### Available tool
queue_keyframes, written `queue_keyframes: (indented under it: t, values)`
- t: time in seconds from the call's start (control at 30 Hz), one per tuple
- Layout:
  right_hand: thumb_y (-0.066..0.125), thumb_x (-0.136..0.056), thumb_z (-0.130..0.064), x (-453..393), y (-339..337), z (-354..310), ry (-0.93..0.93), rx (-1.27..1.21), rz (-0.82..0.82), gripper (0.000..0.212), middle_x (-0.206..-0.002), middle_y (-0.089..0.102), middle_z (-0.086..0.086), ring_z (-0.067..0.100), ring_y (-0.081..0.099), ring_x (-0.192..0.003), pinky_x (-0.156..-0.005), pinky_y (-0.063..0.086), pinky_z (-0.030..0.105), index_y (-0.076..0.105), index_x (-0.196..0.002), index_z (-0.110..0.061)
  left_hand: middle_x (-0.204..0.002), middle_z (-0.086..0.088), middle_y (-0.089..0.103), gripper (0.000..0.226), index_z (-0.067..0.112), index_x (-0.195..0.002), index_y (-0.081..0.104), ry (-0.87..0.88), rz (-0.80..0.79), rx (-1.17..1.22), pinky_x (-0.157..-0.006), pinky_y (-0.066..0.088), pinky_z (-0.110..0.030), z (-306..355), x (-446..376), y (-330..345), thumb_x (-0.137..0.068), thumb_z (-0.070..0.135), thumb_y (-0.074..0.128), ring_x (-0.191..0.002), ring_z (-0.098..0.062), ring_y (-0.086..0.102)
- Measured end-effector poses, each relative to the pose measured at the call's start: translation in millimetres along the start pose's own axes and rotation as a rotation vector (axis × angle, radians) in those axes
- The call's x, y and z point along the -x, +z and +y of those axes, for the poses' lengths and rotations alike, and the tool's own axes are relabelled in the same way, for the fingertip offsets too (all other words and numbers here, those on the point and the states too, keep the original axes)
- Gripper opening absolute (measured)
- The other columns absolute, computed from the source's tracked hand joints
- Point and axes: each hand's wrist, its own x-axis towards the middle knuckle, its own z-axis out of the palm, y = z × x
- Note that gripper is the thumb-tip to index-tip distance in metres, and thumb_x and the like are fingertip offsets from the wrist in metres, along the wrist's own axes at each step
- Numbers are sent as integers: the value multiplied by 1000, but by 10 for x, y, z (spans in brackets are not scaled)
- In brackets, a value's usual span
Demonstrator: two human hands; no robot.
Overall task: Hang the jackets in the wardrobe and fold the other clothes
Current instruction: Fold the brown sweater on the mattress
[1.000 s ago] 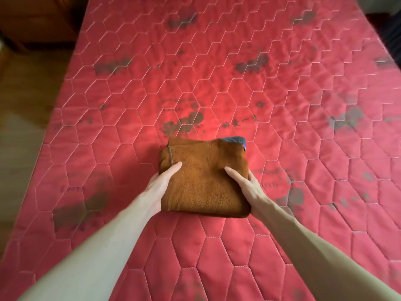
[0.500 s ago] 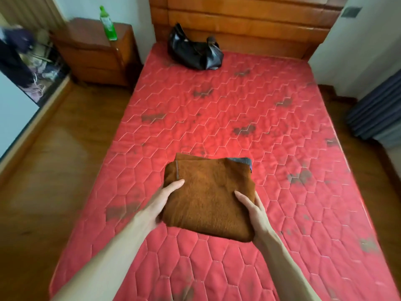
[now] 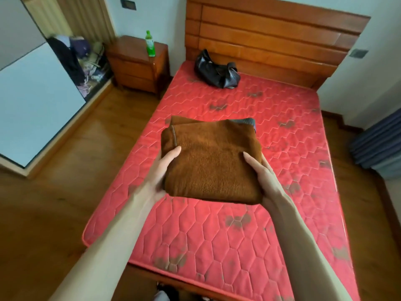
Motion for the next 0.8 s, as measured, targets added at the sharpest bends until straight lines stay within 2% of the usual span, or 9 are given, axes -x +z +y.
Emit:
queue_keyframes:
  t: [0.13, 0.27, 0.4, 0.53, 0.8]
  values:
    - [70, -97, -28, 43, 155, -141, -27, 37, -123, 31, -122, 76, 2, 21, 73, -110, -88, 60, 39, 67, -127, -31, -128, -3, 74, 37, 25, -138, 61, 121, 114, 93, -80, 63, -34, 39, 404, -14, -102, 27, 59, -114, -22, 72]
    - [73, -94, -31, 55, 494, -100, -9, 97, -256, 31, -122, 75, 4, 28, 71, -116, -100, 57, 49, 69, -125, -32, -114, 1, 78, 22, 32, -123, 66, 178, 274, 142, -68, 63, -31, 54, 863, -158, -102, 31, 61, -97, -17, 77]
    - [73, -95, -29, 168, 1037, 14, 31, 111, -394, 31, -122, 76, 5, 27, 72, -114, -99, 58, 47, 68, -126, -29, -123, -3, 72, 32, 36, -128, 62, 196, 462, 172, -70, 63, -36, 146, 1346, -505, -98, 48, 62, -106, -25, 74]
    - [74, -94, -30, 309, 1663, 171, 72, 121, -502, 32, -122, 76, 5, 27, 73, -113, -99, 57, 46, 69, -125, -30, -115, -2, 70, 21, 41, -111, 62, 218, 555, 183, -60, 62, -34, 271, 1732, -967, -97, 56, 57, -105, -27, 69]
    - [75, -93, -35, 602, 3031, 617, 122, 201, -636, 36, -124, 75, 5, 28, 73, -113, -99, 57, 49, 67, -129, -36, -122, 3, 65, 56, 42, -142, 49, 215, 715, 219, -67, 61, -36, 526, 2354, -2215, -92, 67, 57, -110, -27, 66]
